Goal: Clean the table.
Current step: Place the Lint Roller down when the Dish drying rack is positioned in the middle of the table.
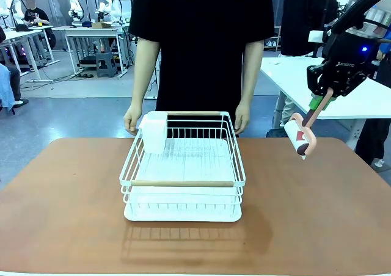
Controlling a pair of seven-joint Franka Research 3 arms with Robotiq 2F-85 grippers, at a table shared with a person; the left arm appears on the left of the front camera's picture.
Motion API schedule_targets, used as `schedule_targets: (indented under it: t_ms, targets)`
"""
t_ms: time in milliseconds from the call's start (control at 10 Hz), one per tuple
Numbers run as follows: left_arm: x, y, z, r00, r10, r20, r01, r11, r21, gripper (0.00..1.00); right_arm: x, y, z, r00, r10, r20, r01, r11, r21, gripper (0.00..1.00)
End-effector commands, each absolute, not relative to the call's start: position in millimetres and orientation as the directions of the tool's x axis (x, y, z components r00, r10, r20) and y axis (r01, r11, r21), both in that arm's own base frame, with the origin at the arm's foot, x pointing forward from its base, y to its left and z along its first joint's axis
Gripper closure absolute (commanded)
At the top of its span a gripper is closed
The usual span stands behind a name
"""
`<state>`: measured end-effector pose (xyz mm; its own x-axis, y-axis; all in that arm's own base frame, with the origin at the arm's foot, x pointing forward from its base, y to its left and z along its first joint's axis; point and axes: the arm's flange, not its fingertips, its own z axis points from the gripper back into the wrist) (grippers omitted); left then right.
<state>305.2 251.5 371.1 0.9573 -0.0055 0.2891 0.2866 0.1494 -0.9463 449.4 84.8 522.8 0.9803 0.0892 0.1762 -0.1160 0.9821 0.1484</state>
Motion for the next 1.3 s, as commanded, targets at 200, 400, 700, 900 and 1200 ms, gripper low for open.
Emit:
schedule_targets:
  t_ms: [200,400,700,900,1200]
  targets:
    - [304.2,253.7,371.4,0.957,0.000,0.291,0.288,0.156,-0.945,0.00,448.5,85.9,526.1,0.979,0.093,0.180,-0.120,0.982,0.144,0.78]
    - [304.2,253.7,371.4,0.957,0.000,0.291,0.288,0.156,-0.945,0.00,448.5,85.9,526.1,0.979,0.093,0.180,-0.120,0.982,0.144,0.78]
    - [304.2,253.7,371.4,0.957,0.000,0.291,0.288,0.156,-0.945,0.00,448.5,85.9,526.1,0.979,0.093,0.180,-0.120,0.982,0.144,0.78]
    - [304.2,253.7,371.4,0.957,0.000,0.291,0.288,0.156,-0.945,0.00,448.5,85.9,526.1,0.979,0.093,0.180,-0.120,0.982,0.144,0.78]
    - [304.2,253.7,371.4,0.957,0.000,0.291,0.288,0.156,-0.945,0.00,448.5,85.9,526.1,0.979,0.093,0.180,-0.120,0.982,0.144,0.78]
